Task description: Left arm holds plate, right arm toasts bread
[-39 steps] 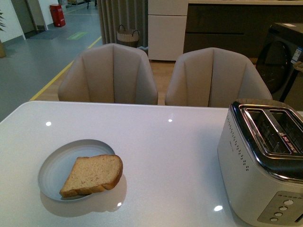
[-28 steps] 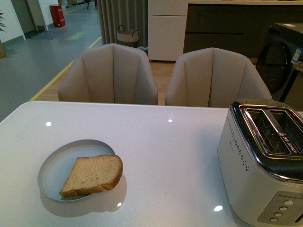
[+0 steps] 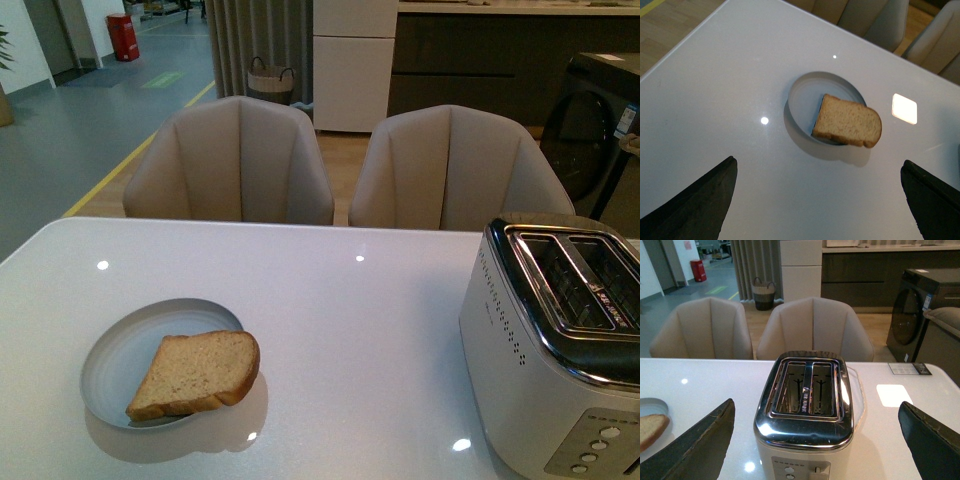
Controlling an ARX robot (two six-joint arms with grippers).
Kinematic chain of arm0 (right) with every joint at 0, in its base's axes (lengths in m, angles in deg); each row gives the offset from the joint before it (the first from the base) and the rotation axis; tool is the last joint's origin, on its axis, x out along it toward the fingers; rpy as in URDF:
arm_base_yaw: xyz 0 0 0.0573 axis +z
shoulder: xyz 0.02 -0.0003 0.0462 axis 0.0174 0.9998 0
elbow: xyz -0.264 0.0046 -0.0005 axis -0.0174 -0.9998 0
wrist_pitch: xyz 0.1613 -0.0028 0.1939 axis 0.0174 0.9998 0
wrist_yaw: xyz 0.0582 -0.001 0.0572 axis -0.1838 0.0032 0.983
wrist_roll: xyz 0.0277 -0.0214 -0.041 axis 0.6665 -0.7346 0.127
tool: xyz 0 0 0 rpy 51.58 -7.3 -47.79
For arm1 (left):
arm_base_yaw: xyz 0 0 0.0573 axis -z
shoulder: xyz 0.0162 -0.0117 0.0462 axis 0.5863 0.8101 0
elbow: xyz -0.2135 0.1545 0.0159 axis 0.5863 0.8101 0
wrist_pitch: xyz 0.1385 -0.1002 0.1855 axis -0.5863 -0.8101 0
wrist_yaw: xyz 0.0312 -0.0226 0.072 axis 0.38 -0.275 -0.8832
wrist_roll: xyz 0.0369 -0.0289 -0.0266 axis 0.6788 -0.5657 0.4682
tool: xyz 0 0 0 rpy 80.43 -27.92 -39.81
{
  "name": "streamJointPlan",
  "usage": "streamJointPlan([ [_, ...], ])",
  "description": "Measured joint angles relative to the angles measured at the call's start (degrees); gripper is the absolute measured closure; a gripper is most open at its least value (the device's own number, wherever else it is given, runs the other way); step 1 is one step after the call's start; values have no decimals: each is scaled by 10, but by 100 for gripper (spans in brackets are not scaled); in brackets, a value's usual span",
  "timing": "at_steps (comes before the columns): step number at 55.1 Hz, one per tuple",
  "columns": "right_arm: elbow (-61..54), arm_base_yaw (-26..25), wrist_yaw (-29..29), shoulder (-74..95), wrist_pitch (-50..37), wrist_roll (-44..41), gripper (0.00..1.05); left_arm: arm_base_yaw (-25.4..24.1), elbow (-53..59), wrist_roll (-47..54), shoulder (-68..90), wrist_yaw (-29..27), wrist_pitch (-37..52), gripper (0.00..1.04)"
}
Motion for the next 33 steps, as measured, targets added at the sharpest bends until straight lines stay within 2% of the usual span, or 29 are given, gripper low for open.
streamJointPlan([
  [5,0,0,0,0,0,0,9,-6,-23,-7,119,17,104,7],
  [12,0,0,0,0,0,0,9,-7,-68,-26,308,0,232,7],
  [26,0,0,0,0,0,0,9,36,-157,-59,555,-27,307,7],
  [33,0,0,0,0,0,0,9,40,-195,-68,637,-28,326,7],
])
